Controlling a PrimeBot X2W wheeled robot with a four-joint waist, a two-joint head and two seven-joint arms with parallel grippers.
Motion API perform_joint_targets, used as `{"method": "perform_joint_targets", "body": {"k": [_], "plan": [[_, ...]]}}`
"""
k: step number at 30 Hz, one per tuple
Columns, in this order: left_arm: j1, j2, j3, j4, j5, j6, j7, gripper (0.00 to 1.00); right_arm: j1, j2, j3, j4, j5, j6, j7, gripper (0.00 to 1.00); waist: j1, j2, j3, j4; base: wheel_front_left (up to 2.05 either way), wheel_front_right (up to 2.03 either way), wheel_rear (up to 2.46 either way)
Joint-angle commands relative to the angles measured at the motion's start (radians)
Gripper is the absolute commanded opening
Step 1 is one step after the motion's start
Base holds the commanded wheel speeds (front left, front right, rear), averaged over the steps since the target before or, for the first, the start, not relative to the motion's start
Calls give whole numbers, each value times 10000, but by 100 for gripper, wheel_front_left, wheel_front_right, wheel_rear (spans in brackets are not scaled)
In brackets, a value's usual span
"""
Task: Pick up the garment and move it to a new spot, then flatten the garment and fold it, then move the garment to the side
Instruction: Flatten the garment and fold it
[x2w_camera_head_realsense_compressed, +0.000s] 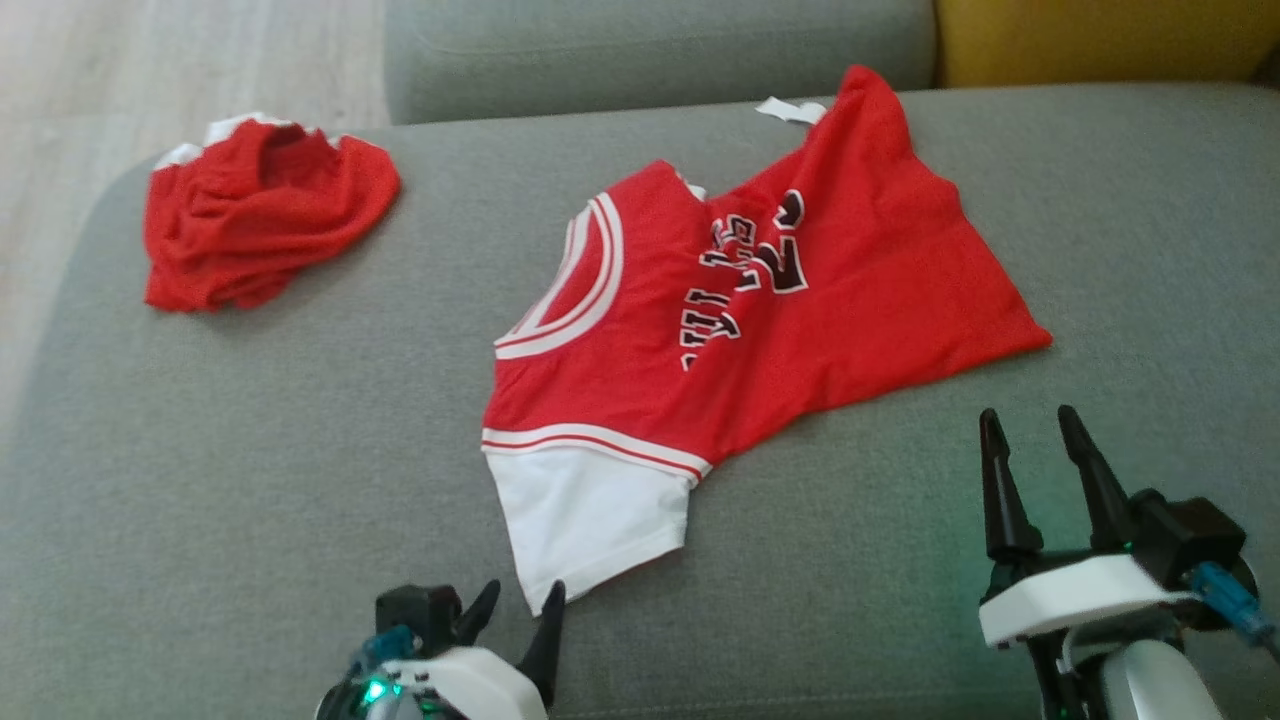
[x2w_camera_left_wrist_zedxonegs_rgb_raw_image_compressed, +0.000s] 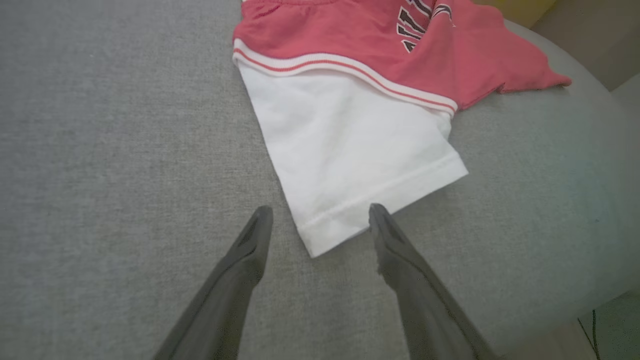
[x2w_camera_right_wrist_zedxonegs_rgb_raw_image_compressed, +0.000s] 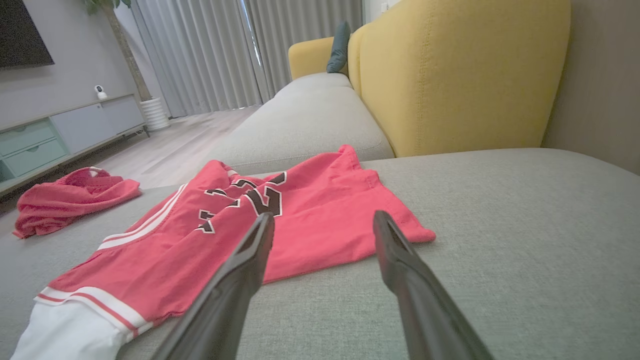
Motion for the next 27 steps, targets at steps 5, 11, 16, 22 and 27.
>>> {"method": "perform_joint_targets", "body": {"k": [5, 11, 16, 22, 27], "plan": [[-771, -54, 228, 103, -696, 395, 190, 100, -645, -36, 197, -354, 32, 65, -35, 100, 0, 0, 430, -419, 0, 0, 0], [-970, -55, -96, 409, -900, 425, 469, 75, -721, -36, 88, -282, 39, 65, -133, 100, 0, 0, 602, -623, 0, 0, 0], [-1051, -55, -202, 193, -1052, 424, -17, 0, -720, -36, -118, -125, 27, 65, -165, 100, 0, 0, 490, -574, 0, 0, 0], [-920, 72, 240, -472, -1046, 832, -812, 0, -874, -35, -1382, 478, -323, 65, 180, 100, 0, 0, 209, -99, 0, 0, 0], [-702, 319, 764, -1231, -1199, 1163, -1105, 0, -1268, -35, -2128, 1096, -907, 65, 605, 100, 0, 0, 40, 403, 0, 0, 0]]}}
